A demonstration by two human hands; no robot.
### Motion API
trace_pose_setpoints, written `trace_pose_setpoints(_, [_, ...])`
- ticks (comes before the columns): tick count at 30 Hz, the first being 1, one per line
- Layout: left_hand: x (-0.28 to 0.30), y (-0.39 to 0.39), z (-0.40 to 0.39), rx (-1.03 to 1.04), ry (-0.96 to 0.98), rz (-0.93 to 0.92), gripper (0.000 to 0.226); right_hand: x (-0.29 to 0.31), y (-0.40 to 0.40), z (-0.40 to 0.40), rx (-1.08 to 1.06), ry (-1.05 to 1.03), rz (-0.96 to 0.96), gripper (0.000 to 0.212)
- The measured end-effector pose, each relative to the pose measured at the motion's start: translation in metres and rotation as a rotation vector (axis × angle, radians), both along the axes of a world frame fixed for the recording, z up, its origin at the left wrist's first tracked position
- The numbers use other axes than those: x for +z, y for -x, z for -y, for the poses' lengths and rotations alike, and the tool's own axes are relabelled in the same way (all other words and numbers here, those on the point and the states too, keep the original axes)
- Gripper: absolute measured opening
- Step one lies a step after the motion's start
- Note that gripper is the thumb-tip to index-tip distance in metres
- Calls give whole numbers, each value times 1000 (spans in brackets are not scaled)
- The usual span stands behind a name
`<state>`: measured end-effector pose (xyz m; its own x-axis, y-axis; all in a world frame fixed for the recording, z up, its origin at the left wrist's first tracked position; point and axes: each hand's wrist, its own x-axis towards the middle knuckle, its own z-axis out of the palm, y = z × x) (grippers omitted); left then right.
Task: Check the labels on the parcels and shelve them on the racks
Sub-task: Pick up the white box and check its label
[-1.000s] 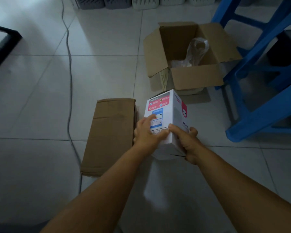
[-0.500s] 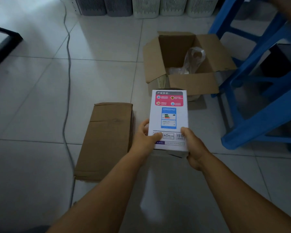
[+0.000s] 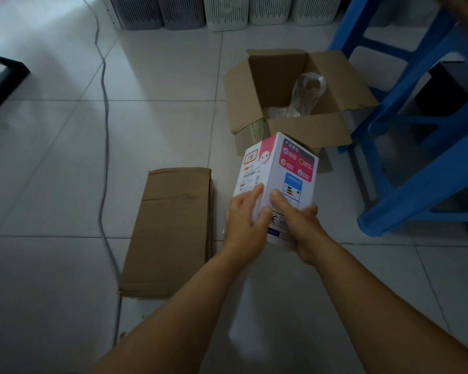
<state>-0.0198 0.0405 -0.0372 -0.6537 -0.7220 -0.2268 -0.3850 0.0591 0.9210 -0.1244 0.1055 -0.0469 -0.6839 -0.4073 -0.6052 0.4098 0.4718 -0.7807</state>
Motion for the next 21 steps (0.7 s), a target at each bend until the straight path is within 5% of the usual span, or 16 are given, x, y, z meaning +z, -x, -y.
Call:
trace_pose_setpoints(8, [0,-1,-9,-103,190,29,60,-1,-3,4,-106,57,79,124])
trace_pose_setpoints(21, [16,-6,10,-169,271,132,69,-4,9,-13,10,258,134,100])
